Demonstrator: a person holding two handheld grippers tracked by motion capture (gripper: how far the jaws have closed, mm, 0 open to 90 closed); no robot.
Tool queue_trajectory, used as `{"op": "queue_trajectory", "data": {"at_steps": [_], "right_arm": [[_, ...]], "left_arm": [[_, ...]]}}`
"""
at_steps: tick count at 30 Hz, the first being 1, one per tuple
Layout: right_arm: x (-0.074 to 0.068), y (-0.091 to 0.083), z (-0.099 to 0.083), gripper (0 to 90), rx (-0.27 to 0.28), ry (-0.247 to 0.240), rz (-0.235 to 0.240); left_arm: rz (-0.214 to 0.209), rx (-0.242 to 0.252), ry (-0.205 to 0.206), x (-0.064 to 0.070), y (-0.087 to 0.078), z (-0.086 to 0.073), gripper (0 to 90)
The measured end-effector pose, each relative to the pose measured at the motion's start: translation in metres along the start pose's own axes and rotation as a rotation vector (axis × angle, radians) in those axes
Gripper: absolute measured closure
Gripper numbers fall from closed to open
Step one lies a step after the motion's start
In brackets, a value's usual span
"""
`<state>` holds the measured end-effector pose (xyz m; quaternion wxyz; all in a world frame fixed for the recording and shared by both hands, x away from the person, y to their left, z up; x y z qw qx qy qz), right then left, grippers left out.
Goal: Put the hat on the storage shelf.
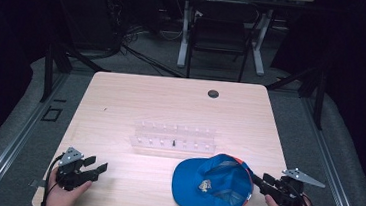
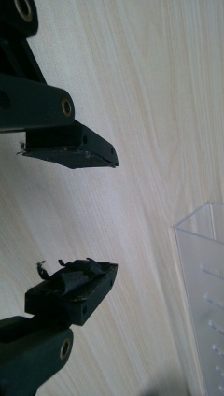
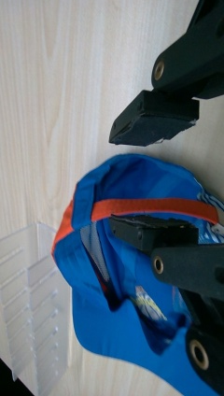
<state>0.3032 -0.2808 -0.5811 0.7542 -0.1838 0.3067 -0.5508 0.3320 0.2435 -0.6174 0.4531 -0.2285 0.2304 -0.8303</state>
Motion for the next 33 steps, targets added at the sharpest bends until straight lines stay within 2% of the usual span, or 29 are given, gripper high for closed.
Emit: {"op": "queue_trajectory", "data": {"at_steps": [3,5,9,14,15,17,26,33], "right_arm": [[-0.003,-0.003,0.001,53.0,-0.039,0.003,0.010],[-0.008,-0.006,0.005,53.3,-0.086,0.004,0.017],[-0.013,-0.008,0.010,53.2,-0.116,0.005,0.036],[-0.014,-0.011,0.020,52.7,-0.179,-0.021,0.022],[-0.014,-0.011,0.023,52.6,-0.203,-0.047,0.006],[-0.015,-0.011,0.026,52.3,-0.225,-0.062,0.001],[-0.018,-0.006,0.034,51.5,-0.292,-0.085,0.017],[-0.017,-0.005,0.038,54.7,-0.323,-0.064,0.029]], "left_arm": [[0.009,-0.003,0.006,-0.001,-0.001,0.000,43.1],[0.009,0.002,0.006,0.000,-0.001,0.000,43.1],[0.007,0.003,0.016,0.001,-0.001,0.001,43.1],[0.005,-0.007,0.026,0.002,0.000,0.000,43.1],[0.005,-0.008,0.028,0.003,0.000,0.000,43.1],[0.007,-0.009,0.029,0.002,0.000,0.000,43.1],[0.006,-0.017,0.029,0.002,-0.001,-0.001,43.1],[0.006,-0.015,0.031,0.003,0.000,-0.001,43.1]]}}
Point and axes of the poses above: each handheld gripper's, and its own axes: y roughly forward along the jaws, z roughly out of its top, x roughly to its right, the point moved 9 cm from there along y, roughly forward along the jaws, and after that the axes turned 3 degrees about -z, right-handed, at the moved point
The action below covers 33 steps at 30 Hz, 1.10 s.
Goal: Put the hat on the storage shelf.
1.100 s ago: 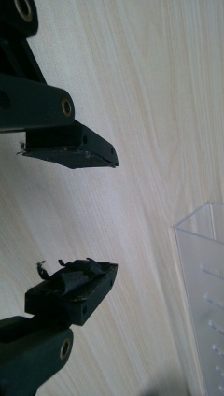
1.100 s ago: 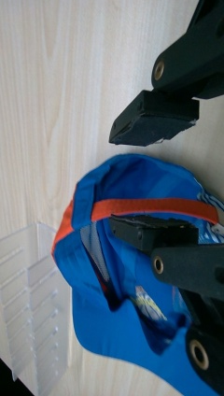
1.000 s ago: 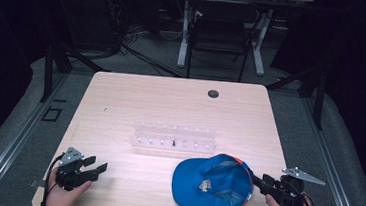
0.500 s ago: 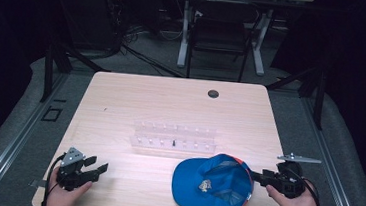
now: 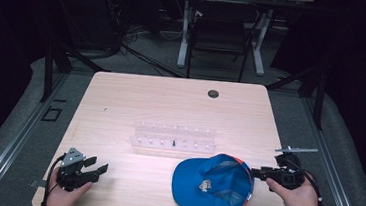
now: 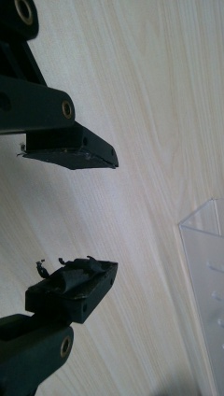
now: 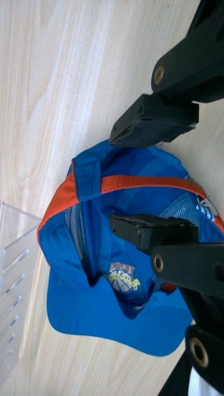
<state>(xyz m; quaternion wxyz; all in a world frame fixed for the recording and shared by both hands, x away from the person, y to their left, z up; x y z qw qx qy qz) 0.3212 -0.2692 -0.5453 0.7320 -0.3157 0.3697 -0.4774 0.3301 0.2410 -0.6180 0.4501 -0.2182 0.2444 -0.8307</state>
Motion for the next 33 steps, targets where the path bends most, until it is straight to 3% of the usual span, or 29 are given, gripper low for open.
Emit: {"op": "queue_trajectory", "data": {"at_steps": [9,11,19,33], "right_arm": [[-0.003,0.004,0.002,55.8,-0.039,0.007,0.039],[-0.004,0.008,0.002,56.5,-0.055,0.020,0.068],[-0.001,0.019,-0.003,56.8,-0.107,0.026,0.070],[0.002,0.043,-0.009,56.3,-0.139,0.076,0.086]], "left_arm": [[0.005,-0.010,0.003,-0.001,0.000,-0.001,44.2],[0.001,-0.010,-0.001,-0.001,0.000,-0.001,44.1],[-0.002,-0.011,0.000,-0.001,0.001,-0.001,44.1],[-0.006,-0.013,-0.003,0.000,0.002,-0.002,44.1]]}}
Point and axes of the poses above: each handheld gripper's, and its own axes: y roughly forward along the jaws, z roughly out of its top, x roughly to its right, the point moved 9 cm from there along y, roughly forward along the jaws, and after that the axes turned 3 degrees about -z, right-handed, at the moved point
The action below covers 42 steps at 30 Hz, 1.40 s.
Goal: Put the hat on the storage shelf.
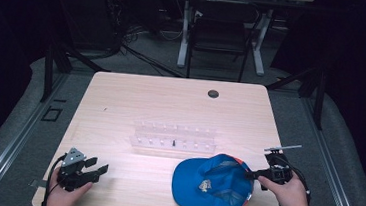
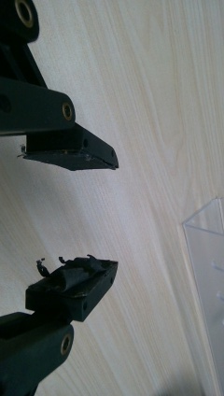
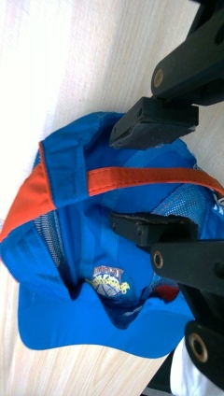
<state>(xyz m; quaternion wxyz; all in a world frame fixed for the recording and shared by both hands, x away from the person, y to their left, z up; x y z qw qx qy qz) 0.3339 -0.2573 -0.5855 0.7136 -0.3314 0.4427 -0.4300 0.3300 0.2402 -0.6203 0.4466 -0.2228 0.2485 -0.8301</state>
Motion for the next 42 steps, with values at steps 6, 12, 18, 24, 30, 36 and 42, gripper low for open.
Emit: {"op": "queue_trajectory", "data": {"at_steps": [6,12,18,24,30,36,42], "right_arm": [[0.000,0.010,-0.005,56.5,-0.044,-0.001,0.018],[-0.002,0.016,-0.007,57.5,-0.063,0.012,0.050],[-0.004,0.016,-0.008,59.2,-0.071,0.016,0.076],[-0.007,0.010,-0.009,62.4,-0.062,0.020,0.106],[-0.010,0.004,-0.009,64.8,-0.055,0.020,0.123],[-0.012,-0.003,-0.008,65.7,-0.046,0.016,0.134],[-0.015,-0.009,-0.009,66.6,-0.037,-0.004,0.141]], "left_arm": [[0.000,-0.003,0.001,0.000,0.000,0.000,44.1],[0.001,-0.004,0.002,0.000,0.001,-0.001,44.1],[0.002,-0.005,0.004,0.000,0.001,-0.001,44.1],[0.006,-0.013,0.015,0.001,0.002,-0.002,44.1],[0.007,-0.013,0.010,0.001,0.002,-0.002,44.1],[0.008,-0.012,0.011,0.001,0.002,-0.002,44.1],[0.009,-0.014,0.012,0.000,0.002,-0.002,44.1]]}}
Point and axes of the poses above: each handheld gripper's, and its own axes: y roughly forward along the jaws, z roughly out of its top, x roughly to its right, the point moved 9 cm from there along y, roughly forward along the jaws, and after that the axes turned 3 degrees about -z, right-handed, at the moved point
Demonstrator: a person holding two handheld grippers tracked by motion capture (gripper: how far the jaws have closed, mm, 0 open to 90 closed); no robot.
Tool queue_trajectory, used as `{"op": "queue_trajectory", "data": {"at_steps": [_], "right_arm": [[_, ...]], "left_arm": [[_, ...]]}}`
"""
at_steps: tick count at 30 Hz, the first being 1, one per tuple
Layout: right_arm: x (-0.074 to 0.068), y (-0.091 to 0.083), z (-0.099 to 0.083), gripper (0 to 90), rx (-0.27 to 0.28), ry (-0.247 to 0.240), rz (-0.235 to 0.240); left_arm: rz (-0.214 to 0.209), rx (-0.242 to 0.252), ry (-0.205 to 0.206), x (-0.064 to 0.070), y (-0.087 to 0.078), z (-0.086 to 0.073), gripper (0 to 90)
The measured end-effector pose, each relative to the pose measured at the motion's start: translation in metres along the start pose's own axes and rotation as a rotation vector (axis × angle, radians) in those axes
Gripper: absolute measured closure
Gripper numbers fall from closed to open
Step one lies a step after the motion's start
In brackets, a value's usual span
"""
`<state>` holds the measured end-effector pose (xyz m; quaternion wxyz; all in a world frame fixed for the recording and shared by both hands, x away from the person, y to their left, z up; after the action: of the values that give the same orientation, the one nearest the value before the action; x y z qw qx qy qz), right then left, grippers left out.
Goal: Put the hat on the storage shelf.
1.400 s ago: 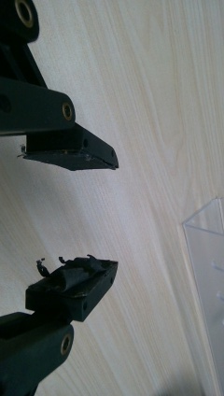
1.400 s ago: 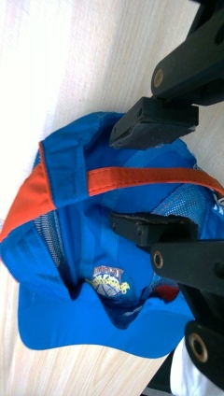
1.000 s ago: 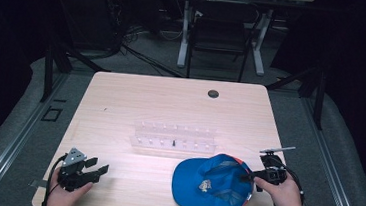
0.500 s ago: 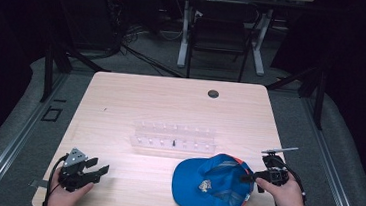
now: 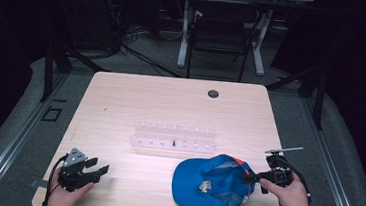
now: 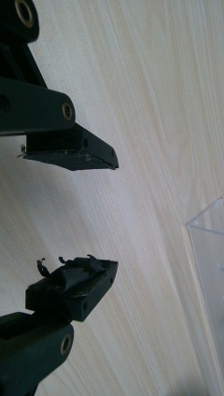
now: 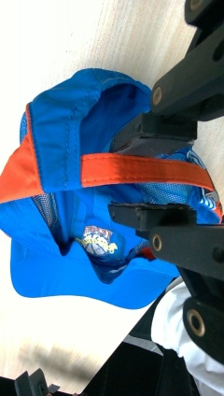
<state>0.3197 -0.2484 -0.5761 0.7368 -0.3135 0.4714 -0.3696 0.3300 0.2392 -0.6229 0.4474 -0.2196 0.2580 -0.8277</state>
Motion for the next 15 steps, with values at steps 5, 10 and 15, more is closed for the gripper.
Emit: {"op": "queue_trajectory", "data": {"at_steps": [5,10,15], "right_arm": [[-0.0005,-0.0031,-0.0012,69.4,-0.005,0.002,0.005],[0.0036,0.0001,-0.0061,67.7,-0.018,0.018,0.006],[0.0083,0.0050,-0.0106,66.4,-0.023,0.029,0.016]], "left_arm": [[0.002,0.001,0.000,-0.0001,0.0000,0.0001,44.1],[0.001,-0.001,0.003,0.0001,0.0001,0.0000,44.2],[0.000,-0.002,0.004,-0.0001,0.0002,-0.0002,44.1]]}}
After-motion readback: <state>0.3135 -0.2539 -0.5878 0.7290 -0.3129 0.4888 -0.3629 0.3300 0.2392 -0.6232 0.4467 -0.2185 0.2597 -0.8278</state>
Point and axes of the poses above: each handheld gripper's, and its own axes: y roughly forward along the jaws, z roughly out of its top, x roughly to its right, the point moved 9 cm from there along y, roughly forward along the jaws, and after that the axes turned 3 degrees about -z, right-handed, at the moved point
